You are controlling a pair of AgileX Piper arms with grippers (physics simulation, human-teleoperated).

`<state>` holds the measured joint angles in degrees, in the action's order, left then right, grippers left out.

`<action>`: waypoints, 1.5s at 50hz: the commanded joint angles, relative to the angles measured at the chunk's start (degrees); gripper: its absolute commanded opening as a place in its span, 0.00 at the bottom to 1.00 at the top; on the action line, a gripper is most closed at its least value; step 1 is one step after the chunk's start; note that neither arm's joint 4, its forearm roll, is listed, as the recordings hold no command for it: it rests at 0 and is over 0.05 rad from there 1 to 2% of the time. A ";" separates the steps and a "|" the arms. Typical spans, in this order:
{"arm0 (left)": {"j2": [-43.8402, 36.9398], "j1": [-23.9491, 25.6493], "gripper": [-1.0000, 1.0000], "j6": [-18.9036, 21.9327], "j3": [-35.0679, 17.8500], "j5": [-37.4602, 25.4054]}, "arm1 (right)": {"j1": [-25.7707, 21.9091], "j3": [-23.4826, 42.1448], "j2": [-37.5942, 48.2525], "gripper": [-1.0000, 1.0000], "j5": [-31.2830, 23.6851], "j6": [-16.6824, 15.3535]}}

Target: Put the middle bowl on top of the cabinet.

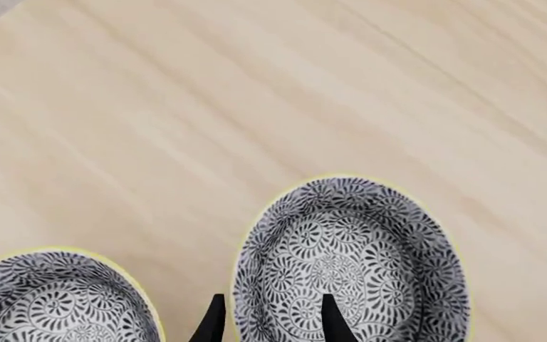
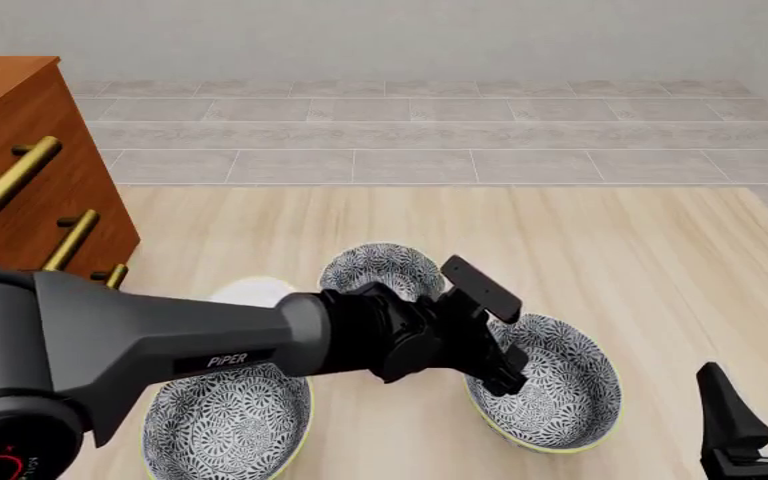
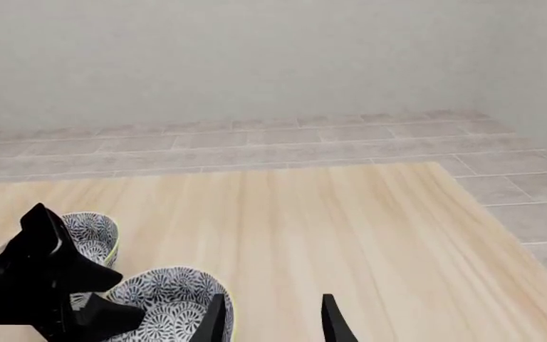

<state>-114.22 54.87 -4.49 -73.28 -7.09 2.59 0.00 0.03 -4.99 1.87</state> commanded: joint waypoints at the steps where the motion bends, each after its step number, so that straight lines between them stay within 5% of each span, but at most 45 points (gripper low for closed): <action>1: -0.80 -0.28 1.00 -0.62 0.21 0.67 | 0.01 0.00 0.00 1.00 -0.19 0.00; 69: -4.01 -1.21 1.00 -1.82 0.39 2.30 | 0.07 0.00 0.00 1.00 -0.14 0.05; 70: -3.97 -1.13 0.00 -1.84 0.45 2.30 | 0.09 0.00 0.00 1.00 -0.16 0.03; 75: -3.42 -1.00 0.00 -1.89 0.51 2.08 | 0.19 0.00 0.00 1.00 -0.05 0.04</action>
<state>-117.22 53.51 -6.53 -73.55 -4.83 2.72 0.00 0.03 -5.11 1.91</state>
